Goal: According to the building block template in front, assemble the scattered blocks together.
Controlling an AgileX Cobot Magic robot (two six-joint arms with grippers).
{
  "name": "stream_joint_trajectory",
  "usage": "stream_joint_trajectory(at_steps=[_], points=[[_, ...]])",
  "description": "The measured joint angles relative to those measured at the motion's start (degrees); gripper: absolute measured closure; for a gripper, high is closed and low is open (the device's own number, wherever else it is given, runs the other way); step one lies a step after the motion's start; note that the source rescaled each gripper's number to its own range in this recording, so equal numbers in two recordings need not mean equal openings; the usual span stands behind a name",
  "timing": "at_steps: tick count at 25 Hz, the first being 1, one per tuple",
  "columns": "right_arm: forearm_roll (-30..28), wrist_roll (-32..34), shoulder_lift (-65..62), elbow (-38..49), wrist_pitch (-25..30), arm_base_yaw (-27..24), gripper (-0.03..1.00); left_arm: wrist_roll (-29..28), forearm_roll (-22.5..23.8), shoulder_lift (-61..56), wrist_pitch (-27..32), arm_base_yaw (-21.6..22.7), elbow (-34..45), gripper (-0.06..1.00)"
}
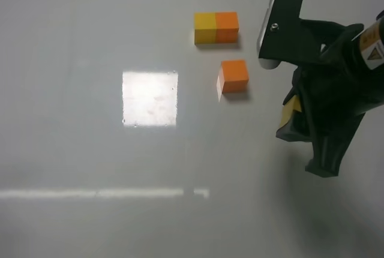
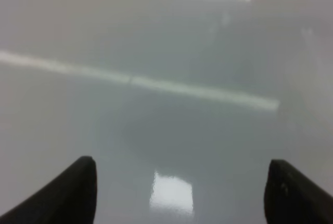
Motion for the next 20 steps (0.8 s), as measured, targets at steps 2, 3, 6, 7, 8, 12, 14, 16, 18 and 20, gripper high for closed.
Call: stream_joint_trajectory(at_steps=[2,3,6,7,8,12,14,16,18,20], points=[[-0.1,-1.4,1.4,-4.2,1.6,1.3,0.96,0.0,0.0,0.0,0.0,0.0,0.0,0.18],[-0.1,-2.3,2.6,-6.8,2.8,1.8,0.96,0.0,0.0,0.0,0.0,0.0,0.0,0.18],[-0.7,-5.8,7.2,-13.9,6.6,2.2,0.96,0.0,0.0,0.0,0.0,0.0,0.0,0.18],[-0.7,-7.1,8.7,-16.1,7.3,2.2,0.96,0.0,0.0,0.0,0.0,0.0,0.0,0.18],[-0.8,-8.4,10.3,-17.8,7.7,2.2,0.96,0.0,0.0,0.0,0.0,0.0,0.0,0.18],[-0.6,-12.4,15.8,-24.7,8.4,2.2,0.96,0.0,0.0,0.0,0.0,0.0,0.0,0.18],[-0.4,-14.2,18.1,-27.4,8.4,2.2,0.96,0.0,0.0,0.0,0.0,0.0,0.0,0.18],[0.4,-15.5,19.7,-29.2,7.6,2.2,0.96,0.0,0.0,0.0,0.0,0.0,0.0,0.18],[1.1,-17.4,21.0,-29.9,5.7,2.4,0.96,0.0,0.0,0.0,0.0,0.0,0.0,0.18],[1.1,-19.0,22.0,-30.2,3.6,3.0,0.96,0.0,0.0,0.0,0.0,0.0,0.0,0.18]])
